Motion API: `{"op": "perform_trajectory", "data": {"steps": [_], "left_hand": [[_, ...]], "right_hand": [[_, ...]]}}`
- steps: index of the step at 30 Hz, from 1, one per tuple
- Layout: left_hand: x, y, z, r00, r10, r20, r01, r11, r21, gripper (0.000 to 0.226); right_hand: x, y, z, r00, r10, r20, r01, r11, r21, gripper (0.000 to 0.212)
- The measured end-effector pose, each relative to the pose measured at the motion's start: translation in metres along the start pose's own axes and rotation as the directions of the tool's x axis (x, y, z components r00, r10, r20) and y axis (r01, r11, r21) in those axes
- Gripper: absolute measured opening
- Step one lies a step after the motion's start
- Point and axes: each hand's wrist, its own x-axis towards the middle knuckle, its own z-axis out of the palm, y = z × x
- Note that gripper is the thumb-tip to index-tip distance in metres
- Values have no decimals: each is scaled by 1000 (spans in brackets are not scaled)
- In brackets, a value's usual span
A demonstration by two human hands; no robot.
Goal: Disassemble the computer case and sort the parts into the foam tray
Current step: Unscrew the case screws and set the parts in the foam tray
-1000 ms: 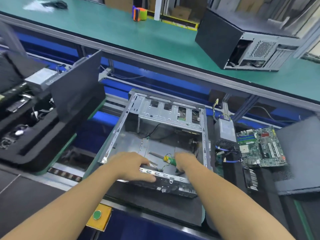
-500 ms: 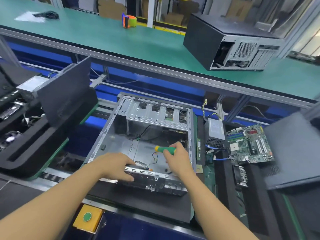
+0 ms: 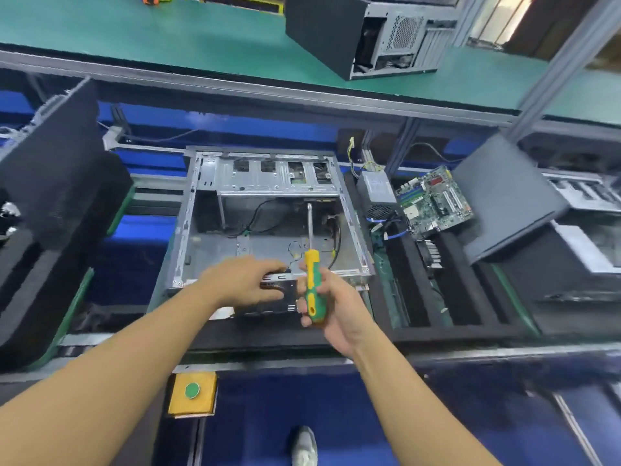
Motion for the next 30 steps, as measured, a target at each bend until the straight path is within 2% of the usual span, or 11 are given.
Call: {"op": "perform_trajectory", "data": {"steps": [2, 5, 8, 18, 25, 30], "left_hand": [[1, 1, 1, 1000, -7, 2, 7, 1000, -3, 55], [3, 0, 2, 998, -61, -15, 61, 998, -15, 54], [1, 2, 4, 996, -78, -33, 77, 997, -14, 53], [-4, 11, 1, 985, -104, -137, 107, 994, 15, 62], [-6, 13, -1, 978, -119, -173, 121, 993, -3, 68], [-4, 10, 1, 980, -118, -163, 120, 993, 5, 57]], "right_hand": [[-24, 29, -1, 993, -23, -114, 16, 998, -60, 35], [-62, 73, -2, 955, -15, -297, -57, 971, -231, 32], [-83, 101, 2, 924, 15, -381, -148, 935, -322, 30], [-73, 90, 22, 908, -50, -415, -125, 915, -384, 28], [-65, 91, 22, 901, -21, -433, -149, 923, -354, 29], [-65, 93, 20, 900, -22, -436, -146, 925, -350, 28]]}}
